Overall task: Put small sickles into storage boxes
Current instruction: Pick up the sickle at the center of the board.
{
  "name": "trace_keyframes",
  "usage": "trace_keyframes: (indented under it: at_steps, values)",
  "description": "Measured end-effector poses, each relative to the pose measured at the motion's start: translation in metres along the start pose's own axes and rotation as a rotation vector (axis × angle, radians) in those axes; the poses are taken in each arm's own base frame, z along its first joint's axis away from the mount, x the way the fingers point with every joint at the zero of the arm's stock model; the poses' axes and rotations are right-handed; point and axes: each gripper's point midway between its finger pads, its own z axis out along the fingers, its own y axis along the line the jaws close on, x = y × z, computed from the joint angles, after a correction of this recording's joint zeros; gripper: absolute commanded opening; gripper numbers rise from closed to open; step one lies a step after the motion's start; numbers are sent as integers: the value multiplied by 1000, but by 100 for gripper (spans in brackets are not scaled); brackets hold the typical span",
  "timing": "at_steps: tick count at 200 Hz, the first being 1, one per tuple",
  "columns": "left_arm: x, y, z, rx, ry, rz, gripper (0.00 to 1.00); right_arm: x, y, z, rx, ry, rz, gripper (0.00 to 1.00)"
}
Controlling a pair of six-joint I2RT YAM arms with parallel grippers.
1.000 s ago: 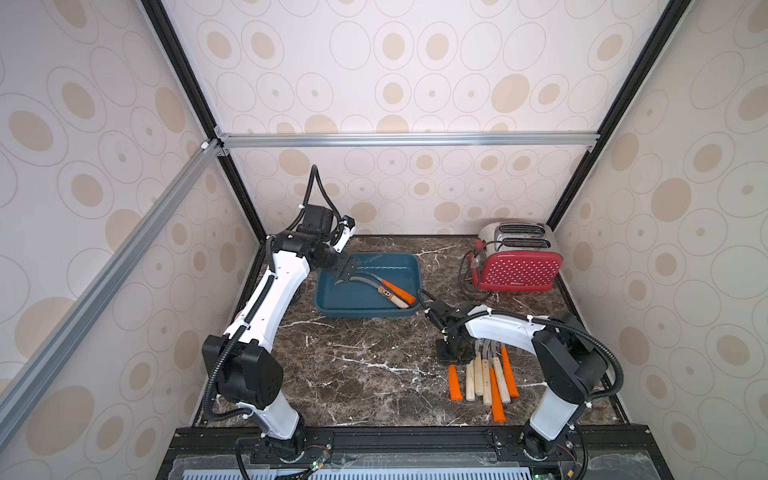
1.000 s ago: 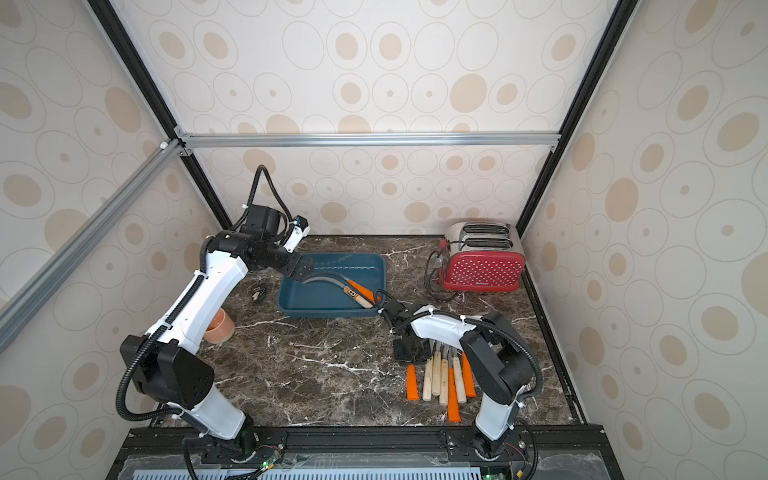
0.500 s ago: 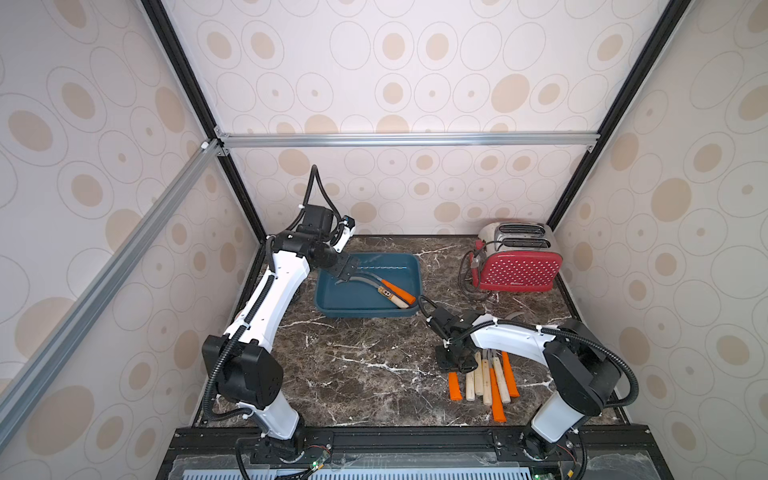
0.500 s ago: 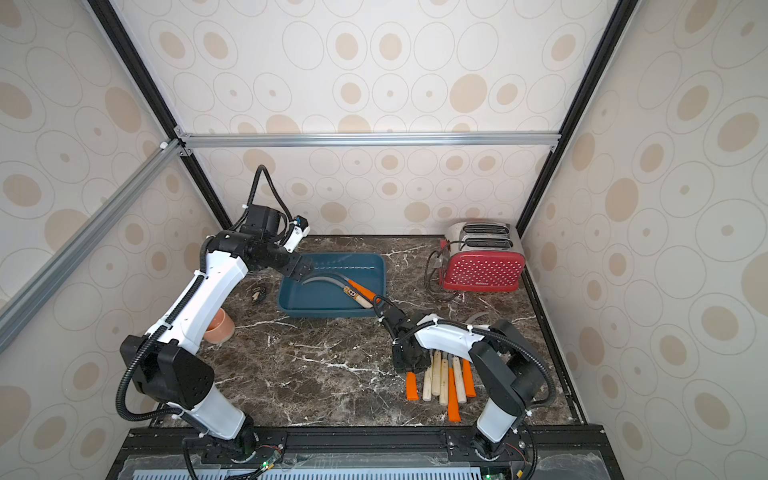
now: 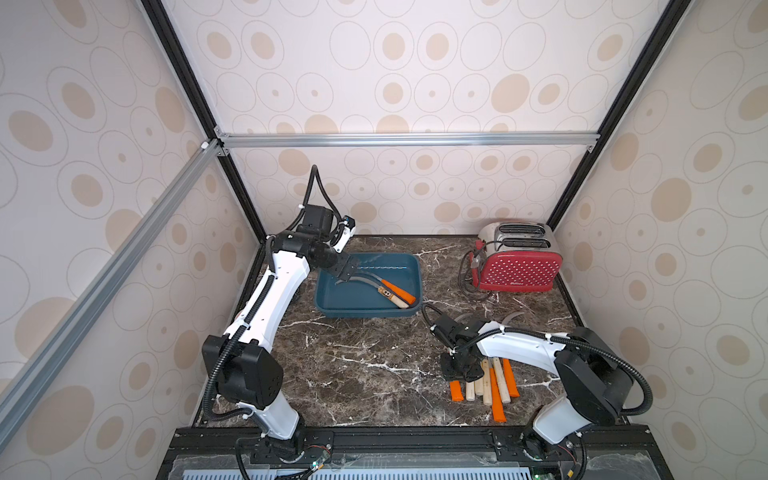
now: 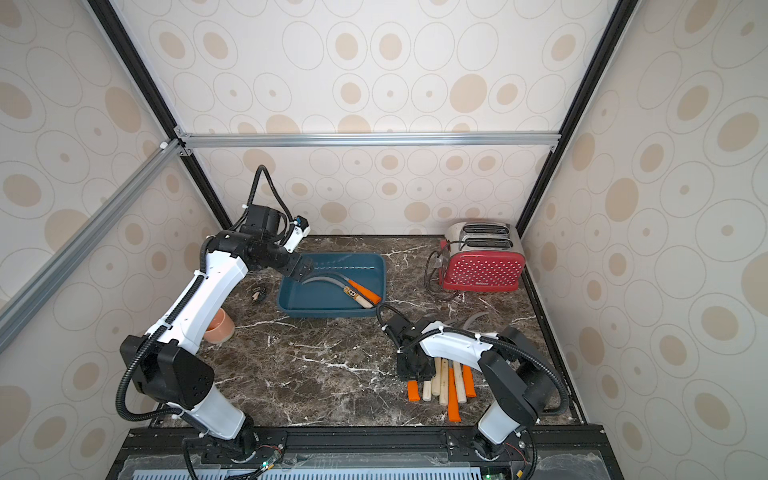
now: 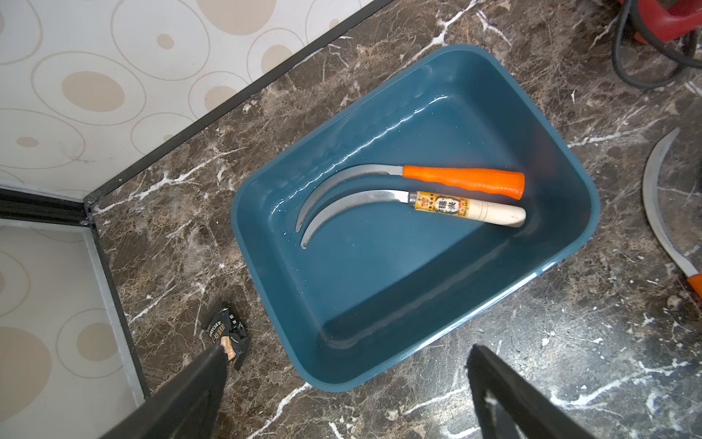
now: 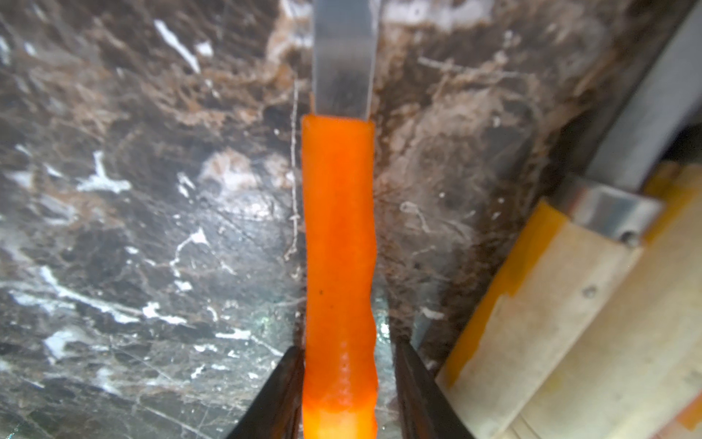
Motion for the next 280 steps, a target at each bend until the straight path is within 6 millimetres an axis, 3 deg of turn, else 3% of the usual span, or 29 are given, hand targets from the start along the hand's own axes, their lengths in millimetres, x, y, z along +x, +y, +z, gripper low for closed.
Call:
trace_keyframes:
  at_steps: [43, 97, 146, 176, 232, 280]
  values:
    - [-2, 0, -5, -1, -11, 1, 99, -1, 2, 2, 12, 2, -5, 40]
    - [-5, 0, -18, -8, -42, 3, 99, -2, 3, 5, 40, 18, -7, 29]
    - [-4, -3, -17, 3, -39, 2, 99, 0, 2, 9, 54, 29, -7, 14]
    - [-4, -3, -17, 5, -40, 2, 99, -1, 2, 8, 56, 26, -9, 10]
    - [-5, -2, -18, 3, -44, 2, 99, -5, 2, 1, 61, -46, -35, 4]
    - [-6, -2, -18, 3, -46, 2, 99, -23, -7, -10, 100, -163, -30, 4]
